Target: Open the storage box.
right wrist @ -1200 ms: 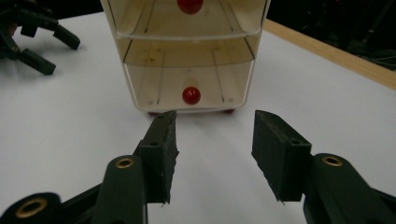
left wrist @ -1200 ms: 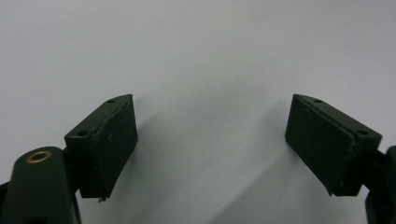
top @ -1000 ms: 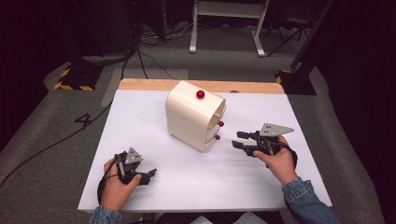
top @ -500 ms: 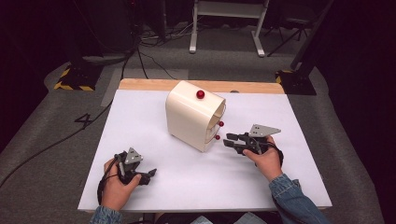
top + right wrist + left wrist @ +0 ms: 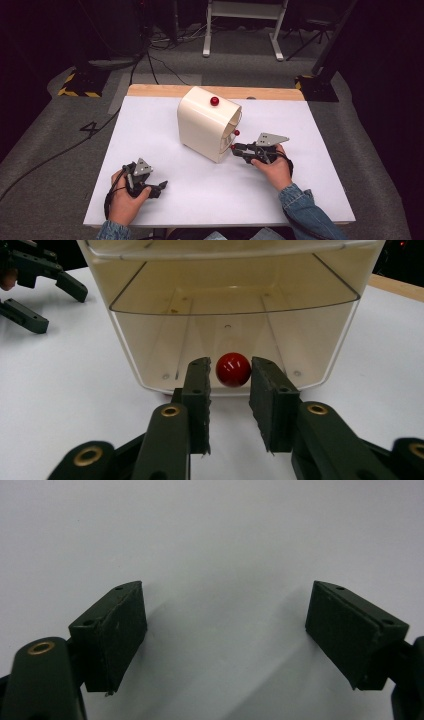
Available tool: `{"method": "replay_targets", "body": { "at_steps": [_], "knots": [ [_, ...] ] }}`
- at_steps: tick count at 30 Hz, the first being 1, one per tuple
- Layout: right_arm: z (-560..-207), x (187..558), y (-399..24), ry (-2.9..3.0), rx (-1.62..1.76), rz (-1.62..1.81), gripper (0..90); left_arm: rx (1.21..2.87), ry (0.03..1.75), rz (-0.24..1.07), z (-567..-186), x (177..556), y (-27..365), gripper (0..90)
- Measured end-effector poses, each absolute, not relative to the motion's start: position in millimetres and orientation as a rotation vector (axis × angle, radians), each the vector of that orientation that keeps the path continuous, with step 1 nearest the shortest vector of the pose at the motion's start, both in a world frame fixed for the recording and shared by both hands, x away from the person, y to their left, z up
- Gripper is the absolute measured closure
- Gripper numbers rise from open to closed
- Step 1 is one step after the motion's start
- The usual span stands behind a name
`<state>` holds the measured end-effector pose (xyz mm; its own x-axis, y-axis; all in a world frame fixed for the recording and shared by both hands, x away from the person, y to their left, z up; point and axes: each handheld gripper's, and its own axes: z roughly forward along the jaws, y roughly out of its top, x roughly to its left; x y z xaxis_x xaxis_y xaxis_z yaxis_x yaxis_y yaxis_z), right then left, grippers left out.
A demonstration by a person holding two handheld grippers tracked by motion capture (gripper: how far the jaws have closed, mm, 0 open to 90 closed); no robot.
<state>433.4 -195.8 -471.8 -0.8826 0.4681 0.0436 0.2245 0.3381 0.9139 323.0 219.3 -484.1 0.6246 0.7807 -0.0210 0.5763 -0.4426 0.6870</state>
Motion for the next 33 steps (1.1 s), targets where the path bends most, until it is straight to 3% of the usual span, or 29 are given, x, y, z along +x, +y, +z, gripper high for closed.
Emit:
{"method": "replay_targets", "body": {
  "at_steps": [18,33],
  "knots": [
    [-472,431,-194,2.364,0.64,1.544,74.1,2.174,1.059,0.392,-484,323,219,16.8],
    [-462,405,-234,2.37,0.674,1.511,74.2,2.169,1.057,0.399,-485,322,219,17.0]
  ]
}}
